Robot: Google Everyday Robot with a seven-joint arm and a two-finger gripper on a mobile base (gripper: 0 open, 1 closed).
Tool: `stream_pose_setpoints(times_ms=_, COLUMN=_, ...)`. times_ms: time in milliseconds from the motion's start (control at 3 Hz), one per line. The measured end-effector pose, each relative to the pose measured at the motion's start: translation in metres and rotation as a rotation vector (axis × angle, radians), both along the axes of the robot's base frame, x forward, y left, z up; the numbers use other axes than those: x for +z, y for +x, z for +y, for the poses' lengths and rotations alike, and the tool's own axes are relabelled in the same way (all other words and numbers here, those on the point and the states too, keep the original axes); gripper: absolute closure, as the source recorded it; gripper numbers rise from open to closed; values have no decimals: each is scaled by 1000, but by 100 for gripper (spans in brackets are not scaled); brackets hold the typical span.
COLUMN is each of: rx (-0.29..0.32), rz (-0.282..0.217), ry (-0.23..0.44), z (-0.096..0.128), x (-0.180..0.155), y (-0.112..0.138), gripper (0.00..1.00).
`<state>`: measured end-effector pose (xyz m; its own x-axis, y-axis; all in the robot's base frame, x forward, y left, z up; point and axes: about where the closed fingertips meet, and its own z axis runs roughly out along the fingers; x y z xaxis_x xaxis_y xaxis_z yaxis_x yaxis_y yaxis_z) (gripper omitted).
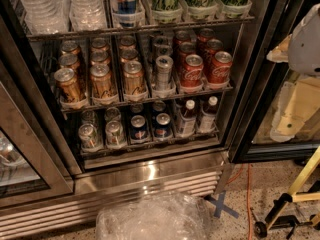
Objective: Pick water bottle from top shelf of fridge
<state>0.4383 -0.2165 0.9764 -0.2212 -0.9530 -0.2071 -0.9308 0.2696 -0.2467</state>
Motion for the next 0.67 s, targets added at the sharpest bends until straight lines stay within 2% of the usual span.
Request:
stream_pose_setpoints(times_ms=333, rx=0, rz=0, ry=0, z=0, x=0, y=0, gripper=0)
stream_pose_setpoints(times_ms=667, rx=-14, rz=-25, ry=90, z=13, x=-3, y=13, gripper=0)
